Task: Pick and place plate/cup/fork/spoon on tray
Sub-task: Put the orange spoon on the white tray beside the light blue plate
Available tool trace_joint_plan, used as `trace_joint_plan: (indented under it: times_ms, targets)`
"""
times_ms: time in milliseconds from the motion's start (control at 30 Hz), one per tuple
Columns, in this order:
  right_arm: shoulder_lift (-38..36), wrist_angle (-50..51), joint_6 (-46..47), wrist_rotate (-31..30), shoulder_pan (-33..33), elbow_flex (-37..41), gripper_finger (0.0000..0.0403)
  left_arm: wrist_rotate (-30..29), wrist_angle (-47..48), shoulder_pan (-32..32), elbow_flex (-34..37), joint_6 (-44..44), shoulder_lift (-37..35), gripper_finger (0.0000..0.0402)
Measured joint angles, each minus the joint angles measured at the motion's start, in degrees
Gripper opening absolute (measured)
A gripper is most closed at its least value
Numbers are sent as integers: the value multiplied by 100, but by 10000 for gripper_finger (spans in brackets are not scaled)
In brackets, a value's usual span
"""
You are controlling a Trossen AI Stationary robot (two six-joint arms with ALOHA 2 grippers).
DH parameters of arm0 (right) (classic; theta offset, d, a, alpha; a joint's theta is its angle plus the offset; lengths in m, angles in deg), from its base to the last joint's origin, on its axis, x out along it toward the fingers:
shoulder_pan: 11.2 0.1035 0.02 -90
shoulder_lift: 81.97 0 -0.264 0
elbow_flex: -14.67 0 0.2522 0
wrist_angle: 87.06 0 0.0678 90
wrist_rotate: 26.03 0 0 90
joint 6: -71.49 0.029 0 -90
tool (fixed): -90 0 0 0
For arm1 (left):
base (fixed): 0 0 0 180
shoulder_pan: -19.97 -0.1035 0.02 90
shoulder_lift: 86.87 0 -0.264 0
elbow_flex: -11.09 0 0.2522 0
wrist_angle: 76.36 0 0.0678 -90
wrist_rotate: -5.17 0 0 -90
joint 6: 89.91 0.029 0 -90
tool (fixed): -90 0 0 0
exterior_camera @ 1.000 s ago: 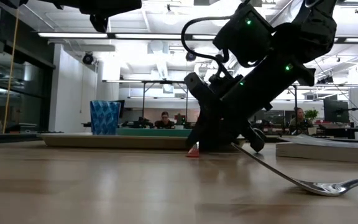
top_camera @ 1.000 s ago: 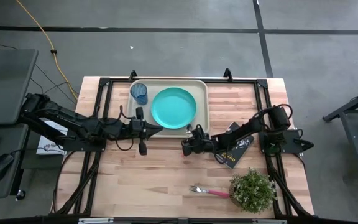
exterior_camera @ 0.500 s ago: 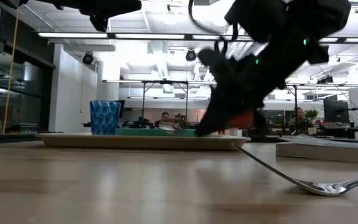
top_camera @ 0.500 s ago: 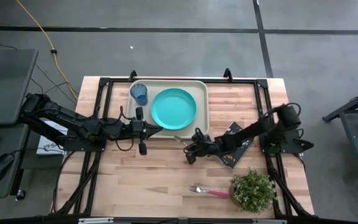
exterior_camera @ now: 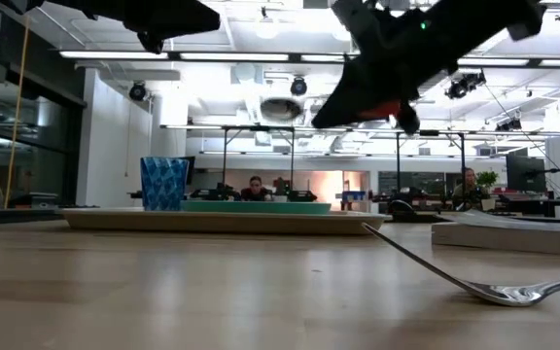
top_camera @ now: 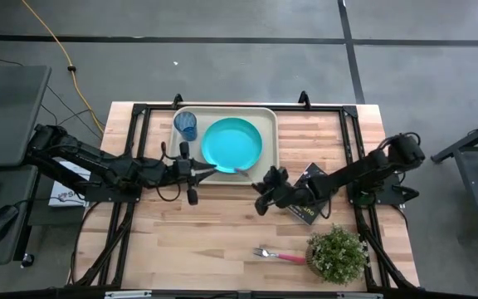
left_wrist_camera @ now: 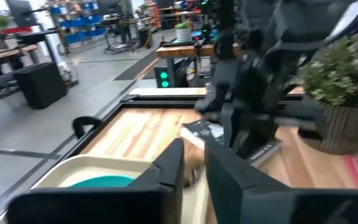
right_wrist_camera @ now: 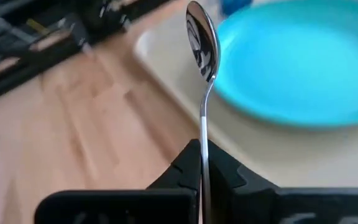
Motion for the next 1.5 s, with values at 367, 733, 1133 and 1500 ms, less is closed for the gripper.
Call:
trace_joint_plan:
  times_ms: [367, 733, 1133, 1500]
  targets:
    - [-317, -1401, -1726, -538, -165, 0, 0, 295, -1174, -343, 2, -213, 1212, 168]
    - [-203, -2743, -2964, 7, -275, 0, 0, 1845, -3409, -924, 238, -486, 2082, 194]
    - [637, -5066, -3426, 1592, -777, 0, 0, 2272, -6780, -1023, 1824, -818, 1927, 195]
    - [997, -5350, -2937, 2206, -1111, -125, 0, 2194, -6640, -931, 1522, -204, 1976, 195]
